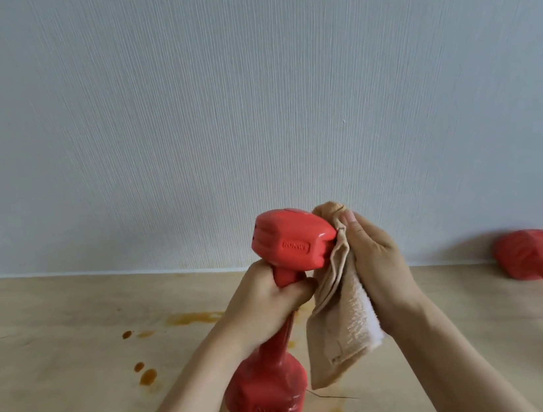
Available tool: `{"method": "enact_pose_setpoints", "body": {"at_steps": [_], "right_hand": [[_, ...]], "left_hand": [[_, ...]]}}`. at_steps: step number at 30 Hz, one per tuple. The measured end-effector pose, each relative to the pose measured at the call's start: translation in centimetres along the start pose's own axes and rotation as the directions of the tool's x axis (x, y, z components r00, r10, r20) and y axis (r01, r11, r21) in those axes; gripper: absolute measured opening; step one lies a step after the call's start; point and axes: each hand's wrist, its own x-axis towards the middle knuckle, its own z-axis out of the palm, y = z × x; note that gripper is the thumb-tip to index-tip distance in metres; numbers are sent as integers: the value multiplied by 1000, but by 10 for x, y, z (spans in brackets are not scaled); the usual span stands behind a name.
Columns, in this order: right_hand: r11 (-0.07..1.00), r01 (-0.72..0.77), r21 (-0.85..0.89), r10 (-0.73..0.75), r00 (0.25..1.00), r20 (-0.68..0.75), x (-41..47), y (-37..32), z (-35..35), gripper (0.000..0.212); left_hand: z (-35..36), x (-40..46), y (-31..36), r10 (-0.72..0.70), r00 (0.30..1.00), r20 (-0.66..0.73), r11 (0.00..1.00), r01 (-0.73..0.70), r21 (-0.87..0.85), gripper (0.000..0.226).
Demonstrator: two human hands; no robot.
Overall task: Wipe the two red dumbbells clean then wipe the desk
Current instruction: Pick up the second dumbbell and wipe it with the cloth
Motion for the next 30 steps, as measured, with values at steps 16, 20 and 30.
{"method": "enact_pose_setpoints", "body": {"at_steps": [16,20,30], "right_hand": [[430,538,-725,-667,730,147,-29,4,39,6],[520,566,-640,-640,754,146,-22,6,31,11],[936,206,-287,-239,968,-83,-9,4,11,10]], "left_hand": [[1,-5,-8,115,896,-429,970,-8,243,34],[2,-6,-8,128,896,-424,977,-39,212,37],[-8,-9,-6,180,941,-286,972,-125,199,30]]}}
